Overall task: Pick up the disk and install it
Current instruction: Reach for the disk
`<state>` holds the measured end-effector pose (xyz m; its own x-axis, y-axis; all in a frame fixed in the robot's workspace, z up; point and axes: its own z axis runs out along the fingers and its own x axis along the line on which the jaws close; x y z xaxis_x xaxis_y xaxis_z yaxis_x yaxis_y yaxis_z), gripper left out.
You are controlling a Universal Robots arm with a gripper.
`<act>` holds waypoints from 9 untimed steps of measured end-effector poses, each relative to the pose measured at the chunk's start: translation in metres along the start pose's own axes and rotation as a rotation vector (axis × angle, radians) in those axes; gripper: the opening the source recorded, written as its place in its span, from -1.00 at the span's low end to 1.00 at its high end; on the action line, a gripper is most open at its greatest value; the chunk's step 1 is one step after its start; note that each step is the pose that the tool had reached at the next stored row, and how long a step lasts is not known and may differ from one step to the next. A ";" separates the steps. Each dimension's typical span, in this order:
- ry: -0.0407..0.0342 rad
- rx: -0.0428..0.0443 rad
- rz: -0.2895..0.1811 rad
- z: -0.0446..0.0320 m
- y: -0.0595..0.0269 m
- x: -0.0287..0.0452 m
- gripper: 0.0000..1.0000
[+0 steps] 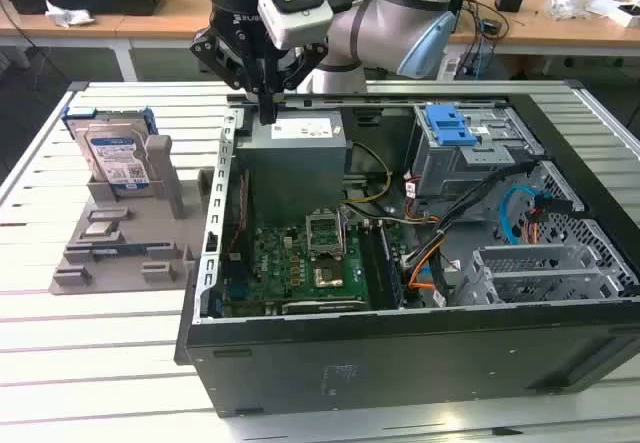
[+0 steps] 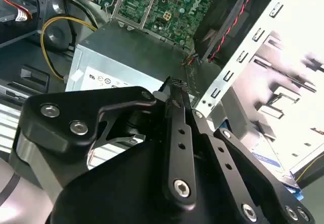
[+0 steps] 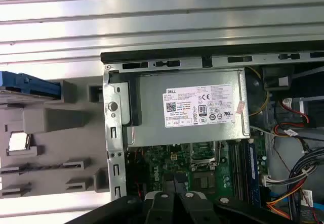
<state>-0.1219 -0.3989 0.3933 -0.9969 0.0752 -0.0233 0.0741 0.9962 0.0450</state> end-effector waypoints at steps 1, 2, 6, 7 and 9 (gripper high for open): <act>0.0000 -0.0001 0.000 0.0000 0.0000 0.0011 -0.79; 0.0000 0.0000 0.000 -0.0001 -0.0004 0.0048 -0.79; 0.0000 -0.0001 0.000 -0.0005 -0.0014 0.0185 -0.79; 0.0000 0.0000 0.000 -0.0006 -0.0015 0.0209 -0.79; 0.0000 0.0000 0.000 -0.0007 -0.0019 0.0258 -0.79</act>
<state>-0.1478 -0.3988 0.3933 -0.9969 0.0753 -0.0233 0.0742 0.9962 0.0451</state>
